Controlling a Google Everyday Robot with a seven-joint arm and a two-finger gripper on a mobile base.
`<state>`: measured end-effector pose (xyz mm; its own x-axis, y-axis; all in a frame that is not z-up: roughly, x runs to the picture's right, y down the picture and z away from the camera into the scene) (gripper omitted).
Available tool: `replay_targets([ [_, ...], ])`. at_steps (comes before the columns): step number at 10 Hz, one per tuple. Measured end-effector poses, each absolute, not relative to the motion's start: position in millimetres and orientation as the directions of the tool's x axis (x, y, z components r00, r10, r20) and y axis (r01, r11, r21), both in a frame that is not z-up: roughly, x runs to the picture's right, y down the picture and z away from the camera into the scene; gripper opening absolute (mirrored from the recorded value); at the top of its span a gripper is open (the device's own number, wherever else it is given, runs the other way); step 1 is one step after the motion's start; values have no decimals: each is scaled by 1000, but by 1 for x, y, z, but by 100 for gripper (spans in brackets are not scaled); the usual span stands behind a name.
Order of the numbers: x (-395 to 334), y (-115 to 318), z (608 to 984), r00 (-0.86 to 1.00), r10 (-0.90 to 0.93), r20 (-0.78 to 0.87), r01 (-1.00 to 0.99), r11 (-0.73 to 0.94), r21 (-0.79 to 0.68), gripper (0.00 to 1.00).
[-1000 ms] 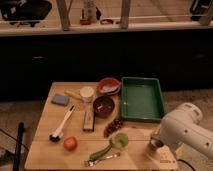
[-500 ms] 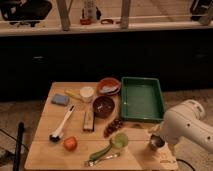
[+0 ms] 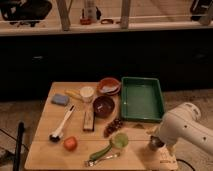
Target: Stack cups into tray
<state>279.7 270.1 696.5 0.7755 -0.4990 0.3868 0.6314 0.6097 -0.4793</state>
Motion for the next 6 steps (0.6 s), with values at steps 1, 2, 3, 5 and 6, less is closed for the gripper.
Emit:
replay_targets([
  [1,282,271,700,776,-496,389,630,610,-480,80],
  [2,284,271,704,776,-494,391,630,610,-480,80],
  [3,287,270,707,776,-494,392,631,608,-482,80],
  [5,292,271,711,779,-486,396,627,608,-487,74],
  [6,294,271,712,780,-481,400,625,610,-486,65],
])
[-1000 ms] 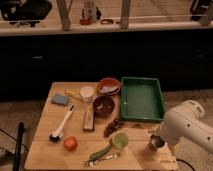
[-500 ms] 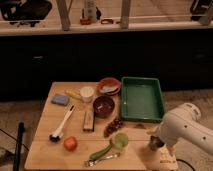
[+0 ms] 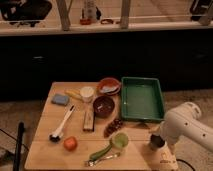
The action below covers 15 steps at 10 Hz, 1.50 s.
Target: Stack cups into tray
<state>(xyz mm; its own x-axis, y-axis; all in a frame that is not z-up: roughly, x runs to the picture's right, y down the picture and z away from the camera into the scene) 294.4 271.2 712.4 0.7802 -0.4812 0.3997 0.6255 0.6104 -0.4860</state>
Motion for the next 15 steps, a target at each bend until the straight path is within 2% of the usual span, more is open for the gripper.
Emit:
replay_targets([
  [6,294,272,718,778,-475,412,628,619,-473,5],
  [7,292,272,716,774,-478,416,633,615,-471,1],
  [15,256,241,699,703,-539,463,710,568,-417,0],
])
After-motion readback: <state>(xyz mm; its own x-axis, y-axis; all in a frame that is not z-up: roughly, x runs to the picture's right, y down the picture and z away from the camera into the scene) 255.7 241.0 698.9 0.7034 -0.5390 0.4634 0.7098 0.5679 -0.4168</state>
